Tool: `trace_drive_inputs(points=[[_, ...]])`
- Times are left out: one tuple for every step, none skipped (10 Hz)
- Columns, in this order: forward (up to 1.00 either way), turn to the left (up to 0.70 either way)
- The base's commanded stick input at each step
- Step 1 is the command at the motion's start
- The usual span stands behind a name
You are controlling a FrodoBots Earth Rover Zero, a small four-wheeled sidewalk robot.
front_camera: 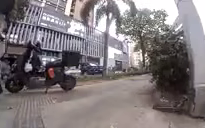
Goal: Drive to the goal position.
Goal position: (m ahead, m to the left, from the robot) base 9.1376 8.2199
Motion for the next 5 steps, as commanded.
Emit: trace_drive_inputs(points=[[0.70, -0.14], [0.70, -0.14], [0.70, -0.14], [0.70, -0.14], [0.70, 0.00]])
